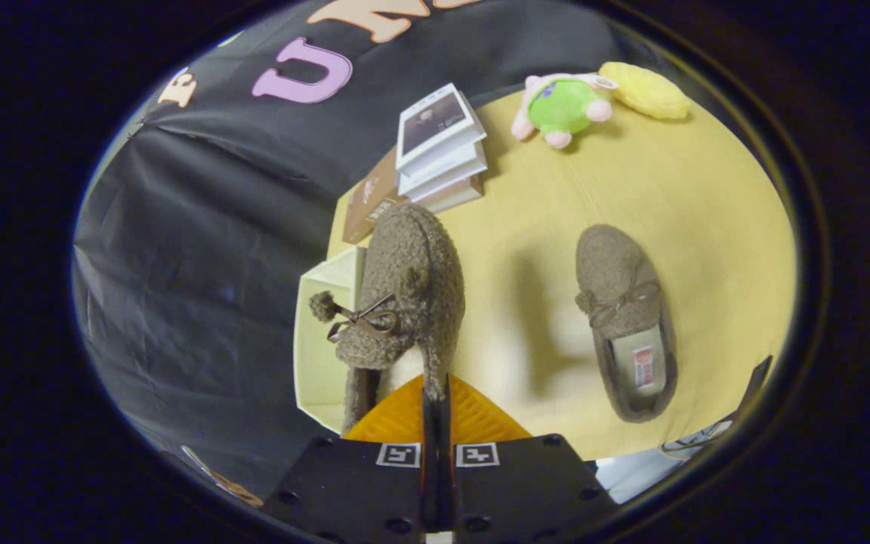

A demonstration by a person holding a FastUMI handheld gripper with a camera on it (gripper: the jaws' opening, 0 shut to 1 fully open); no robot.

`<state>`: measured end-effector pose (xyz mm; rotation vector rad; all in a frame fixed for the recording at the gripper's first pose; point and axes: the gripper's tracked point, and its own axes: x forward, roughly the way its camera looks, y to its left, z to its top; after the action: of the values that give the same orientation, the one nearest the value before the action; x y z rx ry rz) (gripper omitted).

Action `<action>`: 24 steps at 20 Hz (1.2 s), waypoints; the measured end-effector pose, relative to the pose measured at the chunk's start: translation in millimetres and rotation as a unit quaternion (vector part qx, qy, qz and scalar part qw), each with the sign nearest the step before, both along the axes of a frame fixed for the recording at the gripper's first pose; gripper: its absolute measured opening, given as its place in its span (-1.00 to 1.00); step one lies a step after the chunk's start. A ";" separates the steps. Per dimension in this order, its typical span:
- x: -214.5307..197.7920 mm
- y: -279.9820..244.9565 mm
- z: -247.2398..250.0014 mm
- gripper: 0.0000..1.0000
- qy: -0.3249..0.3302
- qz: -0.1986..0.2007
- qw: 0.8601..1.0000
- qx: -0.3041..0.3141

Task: Open the storage box then place both shoes into the box .Put the left shoe in first, then the right shoe, with the right side of both shoes facing outward in a uniform manner.

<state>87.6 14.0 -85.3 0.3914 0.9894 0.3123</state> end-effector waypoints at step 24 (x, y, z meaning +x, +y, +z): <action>6.0 194.8 -78.2 -0.93 0.098 0.071 0.991 -0.062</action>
<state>93.6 208.8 -163.5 0.2426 1.2255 0.3433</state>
